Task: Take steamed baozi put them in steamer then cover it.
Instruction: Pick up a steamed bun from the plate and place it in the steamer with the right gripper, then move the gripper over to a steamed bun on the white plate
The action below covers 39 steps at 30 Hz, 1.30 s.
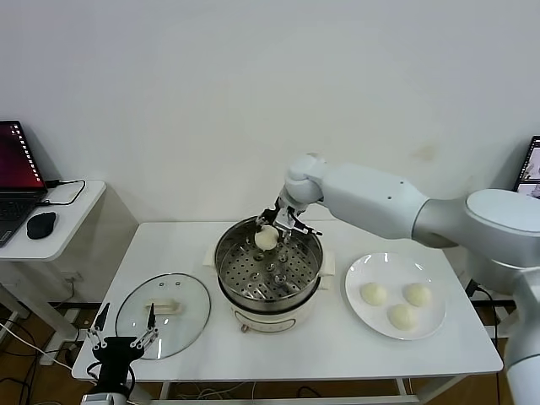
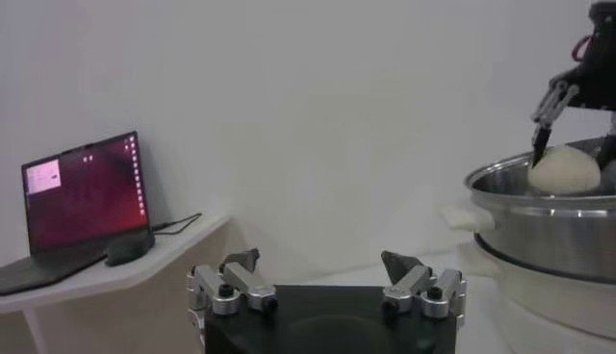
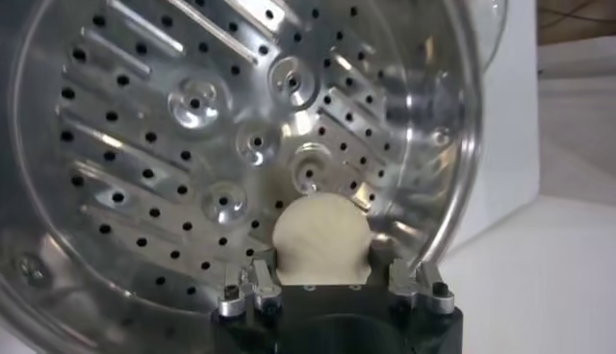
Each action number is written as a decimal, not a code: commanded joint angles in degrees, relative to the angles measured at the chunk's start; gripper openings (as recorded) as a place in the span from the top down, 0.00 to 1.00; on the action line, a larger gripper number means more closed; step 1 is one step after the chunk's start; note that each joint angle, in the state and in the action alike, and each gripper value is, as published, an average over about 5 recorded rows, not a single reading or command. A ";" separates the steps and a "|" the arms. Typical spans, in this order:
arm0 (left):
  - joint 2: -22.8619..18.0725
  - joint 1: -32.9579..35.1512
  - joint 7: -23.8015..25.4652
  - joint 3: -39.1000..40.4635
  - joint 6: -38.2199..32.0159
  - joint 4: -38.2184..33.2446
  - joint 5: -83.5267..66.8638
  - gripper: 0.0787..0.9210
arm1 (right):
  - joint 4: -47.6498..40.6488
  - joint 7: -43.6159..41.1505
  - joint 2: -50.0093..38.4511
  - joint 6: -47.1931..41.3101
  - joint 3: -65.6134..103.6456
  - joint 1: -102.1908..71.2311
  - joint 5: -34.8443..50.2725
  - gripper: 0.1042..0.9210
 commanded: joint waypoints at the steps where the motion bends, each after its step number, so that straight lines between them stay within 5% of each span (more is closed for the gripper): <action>1: -0.02 0.01 0.05 -0.07 -0.04 -0.10 0.01 0.12 | -6.16 1.41 2.53 3.94 0.60 -2.08 -5.32 0.39; 12: -0.29 0.11 0.03 -0.01 -0.17 -0.24 0.05 0.12 | -3.44 1.10 1.51 1.81 0.76 -0.75 0.84 0.15; 19: -0.10 -0.06 0.18 0.18 0.08 -0.76 0.08 0.12 | 17.29 -8.57 -10.41 -23.65 -2.39 10.50 23.48 0.12; 27: 0.83 0.08 0.24 0.71 4.57 -3.59 -0.84 0.12 | 36.55 -10.75 -28.15 -42.53 -5.47 20.83 34.29 0.12; 39: 1.86 -0.02 0.52 1.34 6.45 -5.10 -1.59 0.12 | 48.16 -9.54 -51.12 -48.64 -11.23 21.52 30.16 0.12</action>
